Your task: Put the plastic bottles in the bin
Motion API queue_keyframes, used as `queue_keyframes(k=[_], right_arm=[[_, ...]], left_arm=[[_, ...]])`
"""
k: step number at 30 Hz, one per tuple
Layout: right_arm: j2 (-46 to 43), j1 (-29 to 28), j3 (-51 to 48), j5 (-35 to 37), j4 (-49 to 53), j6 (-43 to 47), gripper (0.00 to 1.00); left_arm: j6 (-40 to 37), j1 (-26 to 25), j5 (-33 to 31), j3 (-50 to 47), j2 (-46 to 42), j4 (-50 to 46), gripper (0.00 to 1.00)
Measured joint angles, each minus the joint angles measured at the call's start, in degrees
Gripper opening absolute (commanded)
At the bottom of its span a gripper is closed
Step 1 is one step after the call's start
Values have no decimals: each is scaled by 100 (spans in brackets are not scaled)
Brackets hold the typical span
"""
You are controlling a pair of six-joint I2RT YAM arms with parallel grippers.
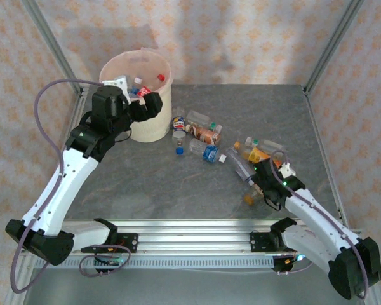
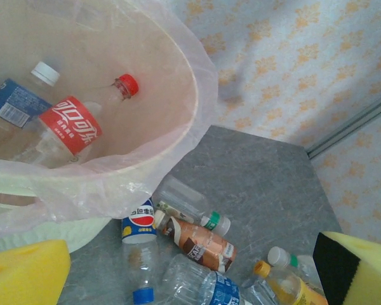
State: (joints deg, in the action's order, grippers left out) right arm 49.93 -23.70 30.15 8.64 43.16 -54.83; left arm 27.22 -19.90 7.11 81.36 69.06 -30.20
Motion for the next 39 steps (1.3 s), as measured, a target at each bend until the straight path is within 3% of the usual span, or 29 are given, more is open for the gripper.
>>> queue_keyframes(k=[9, 25, 34, 39], right_arm=[[76, 424, -348, -341, -514, 149, 77], [713, 442, -446, -551, -1215, 192, 78], [850, 442, -448, -549, -1412, 151, 61], [595, 442, -452, -549, -1349, 146, 59]], left_arm=[[2, -103, 0, 0, 205, 94, 100], [0, -149, -2, 0, 249, 96, 100], [0, -149, 0, 13, 323, 96, 100], [-2, -151, 2, 24, 332, 94, 100]])
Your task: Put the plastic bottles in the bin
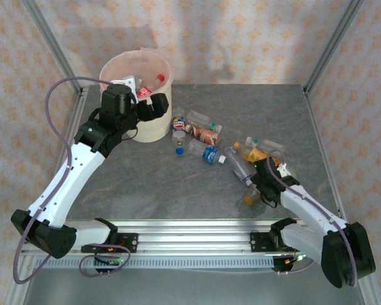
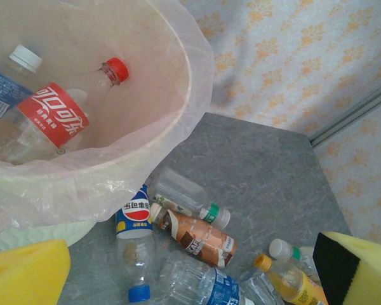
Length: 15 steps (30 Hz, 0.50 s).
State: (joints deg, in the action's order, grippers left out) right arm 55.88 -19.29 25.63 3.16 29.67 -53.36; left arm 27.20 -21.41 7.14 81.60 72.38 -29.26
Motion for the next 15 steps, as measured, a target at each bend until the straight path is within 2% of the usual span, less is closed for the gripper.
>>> queue_keyframes(k=[8, 15], right_arm=[[-1058, 0, 201, -66, 503, 129, 50], [-1541, 0, 868, -575, 474, 566, 48]], left_arm=[[-11, -76, 116, 0, 0, 2, 100], [-173, -240, 459, 0, 0, 4, 100]])
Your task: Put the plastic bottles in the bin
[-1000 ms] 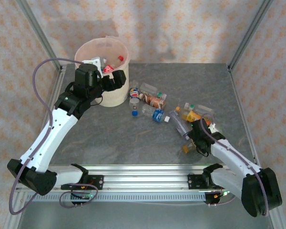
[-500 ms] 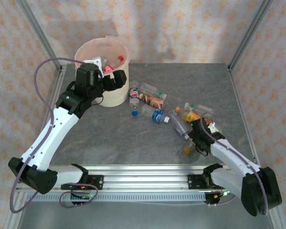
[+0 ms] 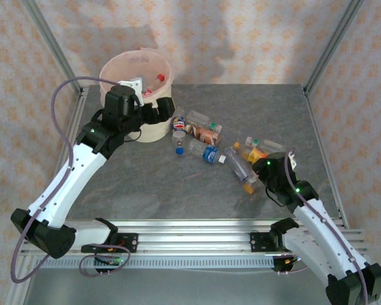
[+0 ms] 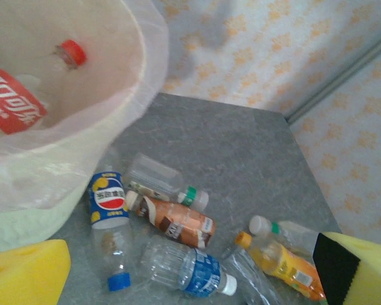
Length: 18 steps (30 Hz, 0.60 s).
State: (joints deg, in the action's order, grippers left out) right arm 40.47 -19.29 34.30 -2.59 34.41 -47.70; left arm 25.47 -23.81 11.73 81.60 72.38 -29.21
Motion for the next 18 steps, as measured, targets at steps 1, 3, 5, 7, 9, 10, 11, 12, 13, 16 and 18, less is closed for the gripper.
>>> queue_keyframes(k=[1, 3, 5, 7, 9, 10, 11, 12, 13, 16, 18], right_arm=[[2, 0, 92, -63, -42, 63, 48], [7, 0, 310, -214, -166, 205, 48], [20, 0, 479, -337, -337, 313, 48], [70, 2, 632, -492, -553, 411, 48], [160, 2, 765, -656, -841, 494, 48], [208, 0, 807, -748, -992, 525, 48], [258, 2, 837, -833, -1154, 549, 48], [317, 0, 863, -938, -1342, 570, 48], [358, 0, 870, -1012, -1504, 581, 48], [474, 0, 870, -1281, -2037, 581, 48], [514, -4, 870, -1421, -2382, 577, 48]], left_arm=[[-31, -31, 85, 0, -2, 7, 100], [-146, -114, 350, -22, -33, 66, 100], [-278, -216, 610, -76, -96, 125, 100], [-450, -369, 883, -116, -144, 127, 100], [-645, -575, 1154, -133, -151, 127, 100], [-719, -664, 1261, -153, -151, 127, 100], [-778, -765, 1377, -184, -151, 127, 100], [-833, -859, 1493, -221, -149, 127, 100], [-876, -942, 1578, -258, -144, 127, 100], [-966, -1237, 1792, -365, -55, 173, 100], [-1021, -1443, 1860, -431, 61, 258, 100]])
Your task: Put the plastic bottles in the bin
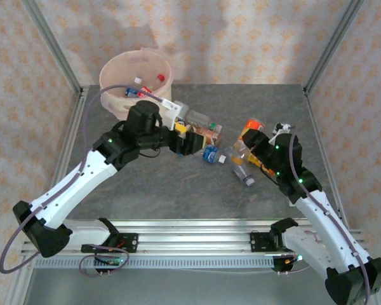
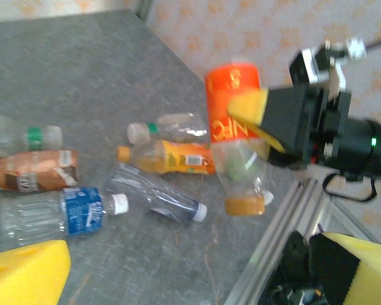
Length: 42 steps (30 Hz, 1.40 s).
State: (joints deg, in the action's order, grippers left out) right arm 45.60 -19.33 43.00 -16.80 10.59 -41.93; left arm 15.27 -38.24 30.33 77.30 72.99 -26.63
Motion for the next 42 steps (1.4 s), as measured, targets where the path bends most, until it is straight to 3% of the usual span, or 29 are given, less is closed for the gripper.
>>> queue_keyframes(k=[11, 17, 25, 33, 42], right_arm=[[31, -374, 87, -122, -1049, -87, 48], [33, -544, 105, -61, -1246, -107, 48], [33, -592, 105, -33, -1355, -140, 48], [33, -603, 105, 11, -1458, -175, 48], [44, -603, 105, 72, -1491, -175, 48]], left_arm=[[46, -730, 101, 105, 1180, 516, 94], [140, -828, 146, 251, 1508, 638, 91], [308, -866, 258, 385, 1558, 822, 80], [393, -935, 402, 518, 1733, 852, 63], [409, -990, 415, 549, 1777, 846, 25]])
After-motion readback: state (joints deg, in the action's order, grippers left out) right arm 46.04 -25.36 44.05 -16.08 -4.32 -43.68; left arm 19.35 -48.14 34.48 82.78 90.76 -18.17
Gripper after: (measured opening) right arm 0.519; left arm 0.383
